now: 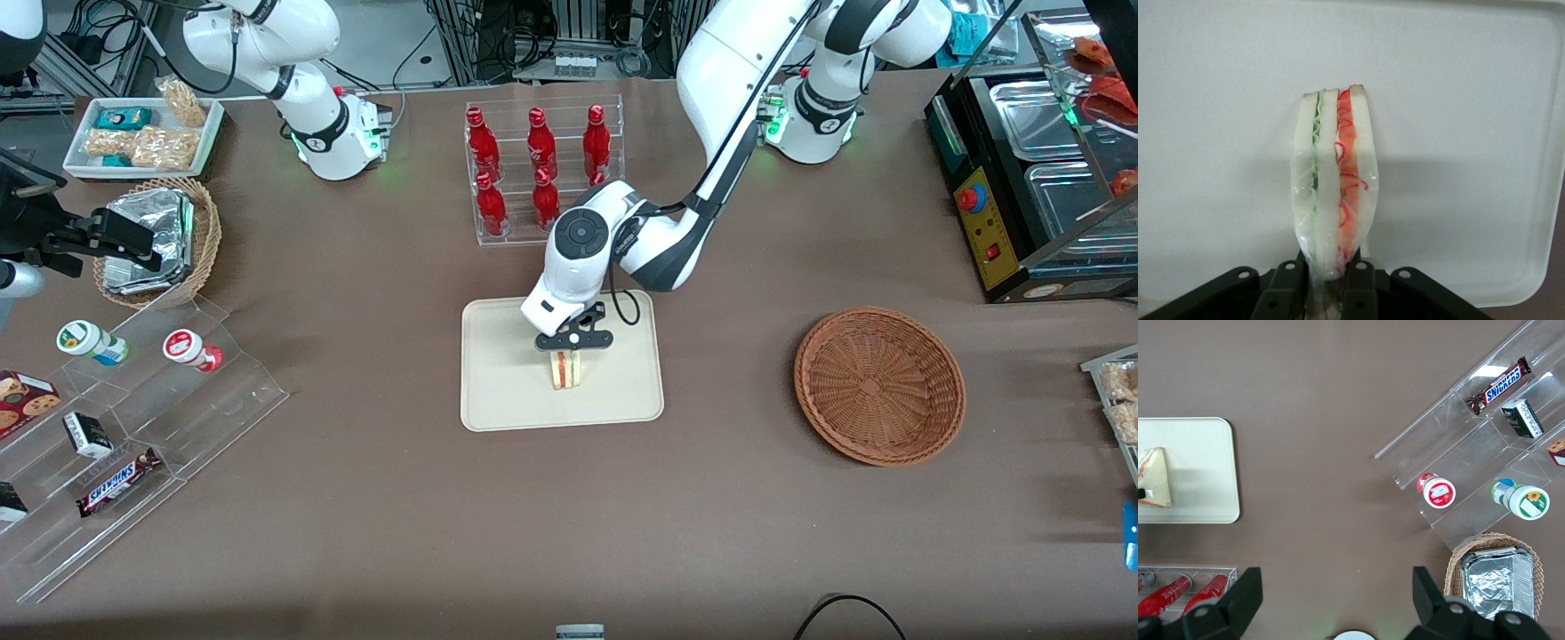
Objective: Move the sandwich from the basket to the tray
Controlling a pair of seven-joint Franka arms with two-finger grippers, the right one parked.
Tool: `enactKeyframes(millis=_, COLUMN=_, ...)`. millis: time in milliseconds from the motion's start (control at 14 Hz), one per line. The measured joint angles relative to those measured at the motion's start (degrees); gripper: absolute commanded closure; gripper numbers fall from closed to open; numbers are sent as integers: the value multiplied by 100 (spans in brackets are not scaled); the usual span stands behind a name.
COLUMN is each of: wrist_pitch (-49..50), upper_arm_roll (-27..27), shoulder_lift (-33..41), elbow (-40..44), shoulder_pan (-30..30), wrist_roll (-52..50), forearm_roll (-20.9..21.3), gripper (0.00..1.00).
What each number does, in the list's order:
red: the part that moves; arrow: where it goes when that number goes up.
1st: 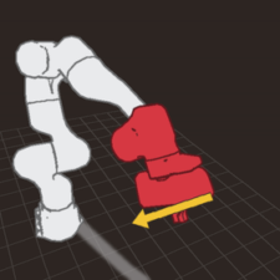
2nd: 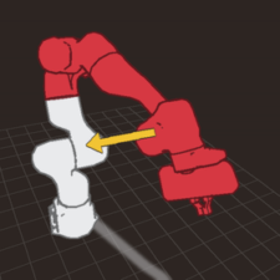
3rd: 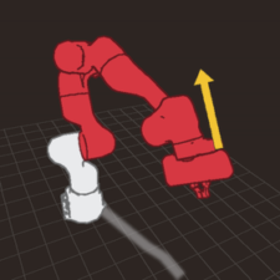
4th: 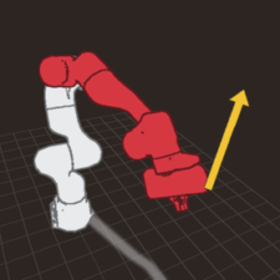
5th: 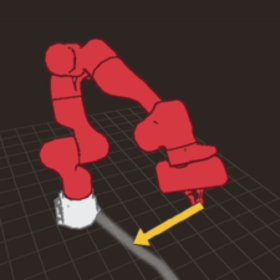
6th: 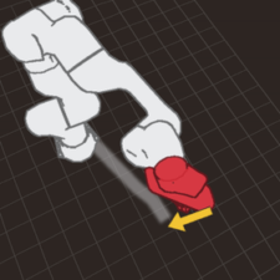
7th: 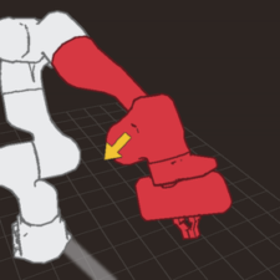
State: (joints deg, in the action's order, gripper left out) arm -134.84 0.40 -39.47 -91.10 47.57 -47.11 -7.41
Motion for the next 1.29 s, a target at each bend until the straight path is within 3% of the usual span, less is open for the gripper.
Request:
enactKeyframes(millis=214, wrist_pitch=101, upper_arm_roll=-63, shoulder_lift=18, elbow=190, shoulder_pan=-3, wrist_roll=-5, forearm_roll=0, gripper=0)
enactKeyframes(millis=500, wrist_pitch=1006, upper_arm_roll=-265, shoulder_lift=501, elbow=382, shoulder_pan=-10, wrist_roll=127, forearm_roll=30, gripper=0)
enactKeyframes(millis=857, wrist_pitch=2406, upper_arm_roll=-982, shoulder_lift=1292, elbow=220, shoulder_pan=-80, wrist_roll=410, forearm_roll=78, gripper=0)
enactKeyframes(millis=1286, wrist_pitch=2630, upper_arm_roll=-1164, shoulder_lift=2010, elbow=-545, shoulder_pan=-993, wrist_roll=1901, forearm_roll=95, gripper=0)
